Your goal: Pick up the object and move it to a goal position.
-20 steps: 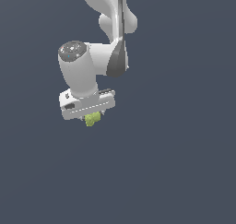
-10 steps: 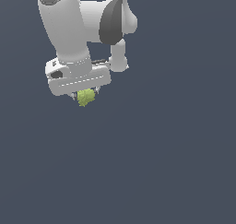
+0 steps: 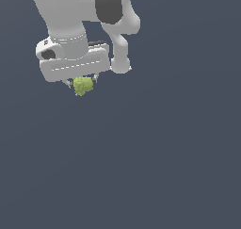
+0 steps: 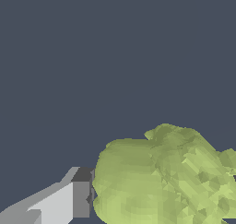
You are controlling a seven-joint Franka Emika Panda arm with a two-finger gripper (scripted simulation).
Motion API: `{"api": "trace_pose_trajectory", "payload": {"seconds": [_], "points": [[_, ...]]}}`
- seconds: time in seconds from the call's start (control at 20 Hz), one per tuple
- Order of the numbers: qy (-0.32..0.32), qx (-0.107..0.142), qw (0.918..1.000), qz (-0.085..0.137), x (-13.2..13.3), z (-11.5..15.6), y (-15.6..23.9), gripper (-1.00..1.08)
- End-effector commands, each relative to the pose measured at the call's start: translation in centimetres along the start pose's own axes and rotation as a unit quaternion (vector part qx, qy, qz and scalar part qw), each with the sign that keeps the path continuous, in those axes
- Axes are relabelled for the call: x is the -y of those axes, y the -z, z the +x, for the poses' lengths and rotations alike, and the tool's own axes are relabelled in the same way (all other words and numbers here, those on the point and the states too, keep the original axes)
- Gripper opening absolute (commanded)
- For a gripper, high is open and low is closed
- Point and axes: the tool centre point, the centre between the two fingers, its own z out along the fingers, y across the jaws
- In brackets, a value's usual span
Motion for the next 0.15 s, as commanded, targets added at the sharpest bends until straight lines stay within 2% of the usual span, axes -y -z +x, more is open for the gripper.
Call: {"api": "trace_pose_trajectory", "payload": {"seconds": [0.0, 0.1], "points": [[0.0, 0.001, 1.0, 0.0, -0.03, -0.13, 0.38, -1.0], [0.0, 0.001, 1.0, 0.0, -0.06, -0.09, 0.38, -1.0]]}}
